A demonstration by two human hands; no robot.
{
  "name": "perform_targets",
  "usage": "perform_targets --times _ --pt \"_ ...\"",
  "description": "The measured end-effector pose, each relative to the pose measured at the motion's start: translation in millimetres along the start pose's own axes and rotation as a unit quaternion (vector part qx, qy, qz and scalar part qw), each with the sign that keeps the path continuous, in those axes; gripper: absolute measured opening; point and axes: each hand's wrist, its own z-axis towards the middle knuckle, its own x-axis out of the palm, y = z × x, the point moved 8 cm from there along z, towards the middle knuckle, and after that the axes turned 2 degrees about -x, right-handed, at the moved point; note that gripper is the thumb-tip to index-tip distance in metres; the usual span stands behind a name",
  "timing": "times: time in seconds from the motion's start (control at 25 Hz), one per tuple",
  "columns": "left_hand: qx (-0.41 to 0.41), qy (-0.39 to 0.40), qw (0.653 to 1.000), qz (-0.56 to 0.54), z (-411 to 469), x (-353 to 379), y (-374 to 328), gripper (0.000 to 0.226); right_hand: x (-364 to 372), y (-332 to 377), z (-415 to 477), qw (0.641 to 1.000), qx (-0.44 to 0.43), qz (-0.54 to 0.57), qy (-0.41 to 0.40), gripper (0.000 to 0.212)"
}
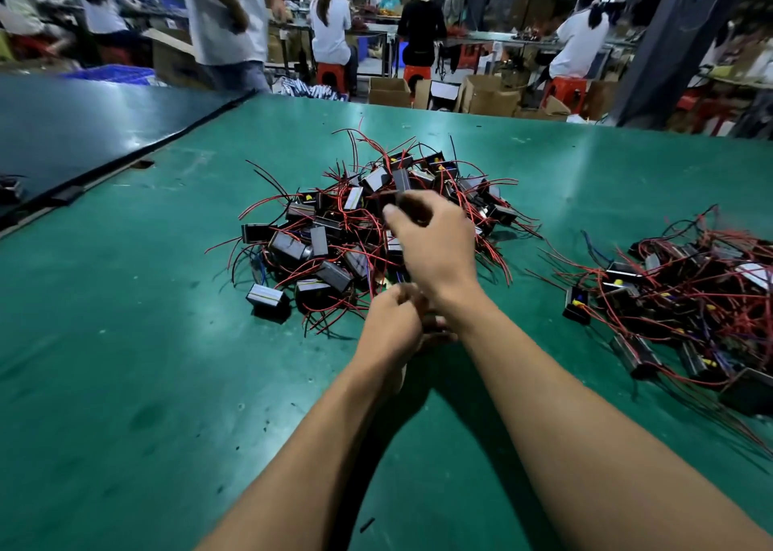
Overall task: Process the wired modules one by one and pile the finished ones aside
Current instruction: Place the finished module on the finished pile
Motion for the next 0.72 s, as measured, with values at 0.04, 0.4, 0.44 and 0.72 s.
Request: perform_targets --times 0.04,0.4,0.44,0.72 --pt "-0.010 0.015 1.000 -0.024 -0.1 3.8 3.2 0.020 -11.8 1.4 2.8 0.997 0.017 0.066 -0.035 0.016" --pt "0.033 0.061 0.978 -0.198 -13.9 1.5 -24.3 0.038 -20.1 -23.0 -13.7 0.959 0.131 0.025 0.249 0.017" --pt "0.037 0.053 0.981 -0.185 -15.7 -0.7 -24.2 0.033 -22.2 -25.7 -13.4 0.965 0.129 0.005 0.229 0.017" --pt "0.023 -0.034 0.983 -0.181 -2.7 -17.0 -6.2 0.019 0.5 13.9 0.1 0.972 -0.018 -0.144 0.183 0.012"
